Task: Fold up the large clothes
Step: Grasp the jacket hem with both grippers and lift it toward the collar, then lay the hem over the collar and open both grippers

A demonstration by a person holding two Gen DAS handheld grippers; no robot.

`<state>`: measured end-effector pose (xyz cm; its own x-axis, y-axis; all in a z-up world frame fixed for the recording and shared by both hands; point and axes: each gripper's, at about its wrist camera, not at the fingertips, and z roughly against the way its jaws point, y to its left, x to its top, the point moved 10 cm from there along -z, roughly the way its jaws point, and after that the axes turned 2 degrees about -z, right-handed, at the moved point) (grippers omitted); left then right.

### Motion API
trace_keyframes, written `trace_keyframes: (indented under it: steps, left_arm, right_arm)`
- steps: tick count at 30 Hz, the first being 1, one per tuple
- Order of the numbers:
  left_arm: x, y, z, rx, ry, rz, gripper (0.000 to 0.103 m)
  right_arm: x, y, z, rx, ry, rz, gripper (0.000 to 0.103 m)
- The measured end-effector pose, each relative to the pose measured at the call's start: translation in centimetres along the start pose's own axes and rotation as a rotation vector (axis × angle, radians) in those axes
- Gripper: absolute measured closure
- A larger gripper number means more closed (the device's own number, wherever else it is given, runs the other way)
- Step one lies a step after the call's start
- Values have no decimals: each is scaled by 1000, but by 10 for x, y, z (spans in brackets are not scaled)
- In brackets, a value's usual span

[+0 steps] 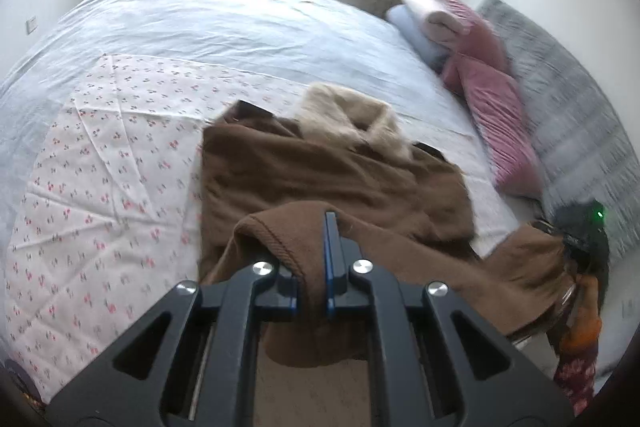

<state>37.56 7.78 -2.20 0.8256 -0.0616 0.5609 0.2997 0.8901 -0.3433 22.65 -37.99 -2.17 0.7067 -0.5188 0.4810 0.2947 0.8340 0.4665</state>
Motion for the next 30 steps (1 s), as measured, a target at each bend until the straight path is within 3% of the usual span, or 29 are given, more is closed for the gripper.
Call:
trace_keyframes:
  steps: [6,9,13,15,16,18,19,21,24,25,27,30]
  left_arm:
    - [37,55,-81,121,44,116,91]
    - [49,77,-119,128,36,188,89]
    - [49,84,-159,278,72,120,88]
    - [48,84,-167,307,77,78,83]
    - [48,84,-169,302,85,76,79]
    - [47,81,-166,242,96,80,58]
    - [49,79,-160,215,84,77,53]
    - [58,79,-141,214,26,49,27]
    - [71,81,-112,233,-59,-22,20]
    - [72,81,-108,235,-60,-36,20]
    - [71,86,-105,246,-37,-71,20]
    - [64,94,-114,276,10,-135,20]
  right_arm:
    - [53,-34,-71,-65,13,-94,94]
    - [69,-45,-106,-69,5,-111,94]
    - [75,-51,-148,-149,32,-90,93]
    - [77,-55,-157,-156,28,-102,90]
    - [77,-59,-160,-148,36,-125,90]
    - [76,-64,-162,-117,60,-163,85]
    - [77,-64,-159,-85,66,-178,84]
    - [81,-63,-149,-7,58,-220,78]
    - [93,-66,-126,74,9,-273,68]
    - [97,-67,-119,78,-12,-275,65]
    - [106,-69,-106,43,-80,-248,43]
    - [114,-65,-94,31,-140,-195,34]
